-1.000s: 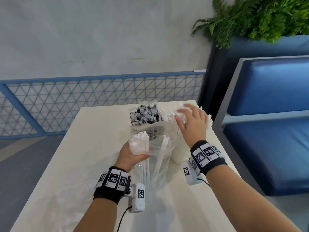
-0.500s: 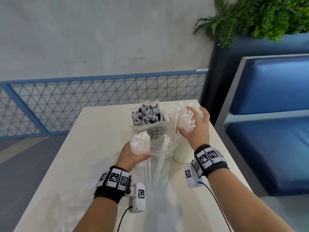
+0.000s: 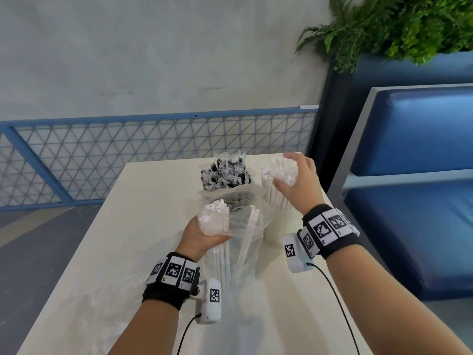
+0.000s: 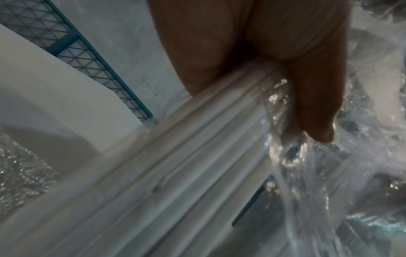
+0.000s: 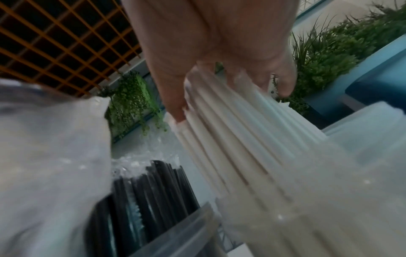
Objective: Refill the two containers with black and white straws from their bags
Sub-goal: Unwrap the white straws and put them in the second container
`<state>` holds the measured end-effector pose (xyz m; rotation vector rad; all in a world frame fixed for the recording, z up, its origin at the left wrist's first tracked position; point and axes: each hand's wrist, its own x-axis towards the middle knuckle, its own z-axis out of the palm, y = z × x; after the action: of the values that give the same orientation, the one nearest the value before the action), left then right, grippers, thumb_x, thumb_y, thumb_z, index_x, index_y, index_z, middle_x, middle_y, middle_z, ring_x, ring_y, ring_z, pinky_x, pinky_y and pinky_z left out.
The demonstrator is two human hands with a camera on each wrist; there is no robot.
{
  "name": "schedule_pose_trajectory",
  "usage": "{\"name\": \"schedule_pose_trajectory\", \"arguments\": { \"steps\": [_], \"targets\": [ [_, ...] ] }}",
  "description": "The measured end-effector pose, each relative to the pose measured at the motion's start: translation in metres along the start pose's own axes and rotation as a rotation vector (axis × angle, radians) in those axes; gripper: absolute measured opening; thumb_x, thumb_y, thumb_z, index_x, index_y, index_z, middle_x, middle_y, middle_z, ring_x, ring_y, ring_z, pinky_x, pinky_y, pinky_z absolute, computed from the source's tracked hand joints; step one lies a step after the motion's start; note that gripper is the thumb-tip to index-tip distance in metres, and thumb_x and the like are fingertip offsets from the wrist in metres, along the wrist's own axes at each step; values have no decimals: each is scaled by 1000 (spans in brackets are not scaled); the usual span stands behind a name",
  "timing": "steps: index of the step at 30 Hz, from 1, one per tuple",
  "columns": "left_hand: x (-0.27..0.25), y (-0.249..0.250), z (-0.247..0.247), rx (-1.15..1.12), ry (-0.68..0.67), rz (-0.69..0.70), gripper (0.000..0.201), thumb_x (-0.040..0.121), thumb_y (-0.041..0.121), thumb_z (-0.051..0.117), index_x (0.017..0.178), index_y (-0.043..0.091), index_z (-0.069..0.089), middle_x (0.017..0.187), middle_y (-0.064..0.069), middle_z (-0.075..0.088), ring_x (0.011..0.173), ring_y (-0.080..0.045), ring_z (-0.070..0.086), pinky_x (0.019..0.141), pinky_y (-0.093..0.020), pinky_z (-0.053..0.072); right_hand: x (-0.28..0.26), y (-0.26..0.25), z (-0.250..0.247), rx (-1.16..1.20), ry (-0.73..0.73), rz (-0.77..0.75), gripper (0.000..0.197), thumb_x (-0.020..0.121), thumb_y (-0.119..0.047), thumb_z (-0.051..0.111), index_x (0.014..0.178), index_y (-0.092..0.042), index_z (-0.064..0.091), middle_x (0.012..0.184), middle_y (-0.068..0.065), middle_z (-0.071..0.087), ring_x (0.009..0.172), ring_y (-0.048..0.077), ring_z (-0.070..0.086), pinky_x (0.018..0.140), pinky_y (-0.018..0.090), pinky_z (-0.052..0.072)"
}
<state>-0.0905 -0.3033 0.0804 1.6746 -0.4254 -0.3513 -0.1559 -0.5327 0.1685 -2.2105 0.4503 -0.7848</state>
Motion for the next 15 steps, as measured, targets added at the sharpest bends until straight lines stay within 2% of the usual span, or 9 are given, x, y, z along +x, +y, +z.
{"name": "schedule_pose_trajectory", "arguments": {
  "steps": [2, 3, 4, 5, 7, 9, 11, 12, 15],
  "targets": [
    [0, 2, 1, -1, -7, 2, 81, 39, 38, 84, 109, 2, 62, 103, -10, 70, 98, -21, 67, 86, -33, 55, -10, -5, -5, 14, 203, -84, 46, 78, -25, 68, 119, -15, 51, 122, 2, 48, 106, 7, 42, 96, 25, 37],
    [0, 2, 1, -3, -6, 2, 81, 39, 38, 84, 109, 2, 62, 103, -10, 70, 98, -20, 67, 86, -33, 55, -17, -10, -7, 61, 310, -153, 37, 80, -24, 65, 114, -14, 53, 114, 0, 51, 100, 6, 46, 91, 20, 38],
    [0, 2, 1, -8, -6, 3, 81, 39, 37, 84, 109, 2, 62, 103, -10, 70, 98, -20, 67, 86, -33, 54, -27, -17, -8, 127, 355, -216, 26, 83, -21, 62, 107, -14, 56, 105, -3, 54, 91, 4, 50, 84, 15, 40],
    [0, 2, 1, -16, -1, 5, 81, 39, 37, 84, 109, 2, 62, 103, -10, 70, 98, -20, 67, 86, -34, 54, -38, -25, -6, 187, 324, -262, 17, 84, -19, 58, 100, -15, 58, 95, -5, 56, 82, 1, 52, 77, 11, 42],
    [-1, 2, 0, -26, 7, 0, 79, 40, 33, 85, 109, 2, 61, 103, -10, 70, 97, -21, 67, 86, -34, 54, -59, -31, 4, 198, 134, -317, 10, 86, -16, 55, 94, -16, 61, 84, -8, 59, 74, -2, 54, 71, 7, 44],
    [-1, 2, 1, -26, -4, -5, 70, 48, 19, 89, 109, 1, 61, 101, -9, 70, 97, -23, 66, 83, -30, 55, -71, -26, 19, 53, -22, -349, 11, 88, -15, 56, 96, -14, 64, 89, -5, 61, 77, -3, 52, 75, 8, 43],
    [-3, 4, 3, -43, -13, 3, 63, 54, 0, 86, 111, -1, 59, 98, -6, 68, 97, -24, 64, 77, -21, 55, -75, -19, 30, -42, -112, -307, 18, 88, -15, 58, 105, -14, 63, 101, -2, 62, 83, 4, 54, 78, 14, 44],
    [-3, 4, 4, -50, -18, 12, 66, 51, 0, 86, 112, -1, 58, 99, -5, 68, 97, -23, 63, 74, -18, 55, -75, -18, 32, -50, -146, -272, 21, 87, -16, 59, 108, -14, 63, 104, -1, 62, 83, 6, 55, 78, 18, 46],
    [-4, 6, 5, -45, -40, 39, 81, 39, 22, 86, 113, 5, 58, 102, -3, 67, 95, -16, 64, 72, -17, 53, -74, -21, 33, -44, -286, -209, 33, 82, -14, 66, 114, -13, 62, 108, 3, 64, 82, 6, 54, 78, 18, 46]
  ]
}}
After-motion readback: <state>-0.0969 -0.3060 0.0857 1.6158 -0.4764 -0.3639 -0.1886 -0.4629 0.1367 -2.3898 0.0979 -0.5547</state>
